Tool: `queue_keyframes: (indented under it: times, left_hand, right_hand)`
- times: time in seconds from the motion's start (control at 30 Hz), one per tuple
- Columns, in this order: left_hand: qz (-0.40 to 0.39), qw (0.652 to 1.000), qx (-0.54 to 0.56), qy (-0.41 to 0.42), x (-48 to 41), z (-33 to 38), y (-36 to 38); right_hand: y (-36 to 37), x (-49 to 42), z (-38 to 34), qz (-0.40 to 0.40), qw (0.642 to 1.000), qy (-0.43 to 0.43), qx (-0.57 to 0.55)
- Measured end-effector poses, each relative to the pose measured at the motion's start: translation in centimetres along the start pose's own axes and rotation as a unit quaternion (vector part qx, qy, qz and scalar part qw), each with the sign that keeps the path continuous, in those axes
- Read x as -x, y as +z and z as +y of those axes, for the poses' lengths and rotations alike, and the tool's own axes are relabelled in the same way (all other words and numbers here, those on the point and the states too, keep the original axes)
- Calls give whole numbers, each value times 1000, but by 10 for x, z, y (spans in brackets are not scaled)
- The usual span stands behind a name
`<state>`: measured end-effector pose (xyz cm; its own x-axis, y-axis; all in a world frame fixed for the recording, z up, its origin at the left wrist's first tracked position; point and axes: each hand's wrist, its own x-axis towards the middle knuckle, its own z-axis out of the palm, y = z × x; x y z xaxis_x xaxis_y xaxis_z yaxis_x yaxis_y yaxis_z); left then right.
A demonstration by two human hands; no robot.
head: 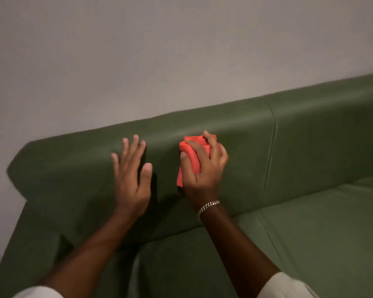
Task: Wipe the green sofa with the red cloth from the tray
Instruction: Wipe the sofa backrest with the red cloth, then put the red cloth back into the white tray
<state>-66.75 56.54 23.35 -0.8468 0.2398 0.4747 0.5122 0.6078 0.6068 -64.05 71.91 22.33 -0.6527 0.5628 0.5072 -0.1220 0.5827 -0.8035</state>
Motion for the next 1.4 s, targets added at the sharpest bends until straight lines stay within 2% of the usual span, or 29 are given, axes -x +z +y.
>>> queue_keyframes:
  times: [0.03,0.07,0.1,0.17,0.2,0.23,0.37,0.43,0.5,0.6,0.67,0.83,0.93,1.07,1.3,1.4]
  left_hand:
    - [-3,993,106,-56,9,13,2]
    - [-5,966,225,-130,16,30,1]
    - [-9,913,349,-210,21,45,-3]
    - [-3,771,536,-344,29,67,-19]
    - [7,726,574,-379,35,74,-26]
    - [24,708,583,-398,45,82,-38]
    - [125,738,514,-419,95,111,-101]
    - [160,734,505,-424,127,128,-141]
    - [192,726,496,-436,164,145,-182]
    - [229,711,487,-453,221,164,-234]
    - [270,691,483,-466,273,166,-264]
    - [412,612,460,-493,427,150,-325]
    - [488,548,421,-533,512,140,-357]
    - [548,473,394,-567,609,102,-391]
    - [624,381,293,-616,735,-36,-400]
    - [620,351,236,-660,773,-96,-381]
  right_hand:
    - [-5,4,-12,-28,999,23,-40]
    - [-12,9,-25,-63,994,46,-73]
    - [-19,14,-39,-105,987,66,-98]
    - [-37,27,-64,-195,967,94,-133]
    - [-46,31,-74,-230,956,105,-146]
    - [-57,35,-86,-265,943,118,-163]
    - [-99,43,-133,-356,870,237,-245]
    - [-114,54,-161,-402,822,323,-241]
    - [-127,75,-191,-484,761,371,-220]
    - [-132,114,-234,-594,690,367,-190]
    - [-128,157,-261,-651,655,347,-166]
    - [-93,297,-326,-760,579,279,-97]
    - [-72,388,-353,-805,549,220,-52]
    - [-39,513,-375,-837,531,128,1]
    - [59,722,-356,-841,534,-70,53]
    - [93,787,-320,-825,553,-100,64]
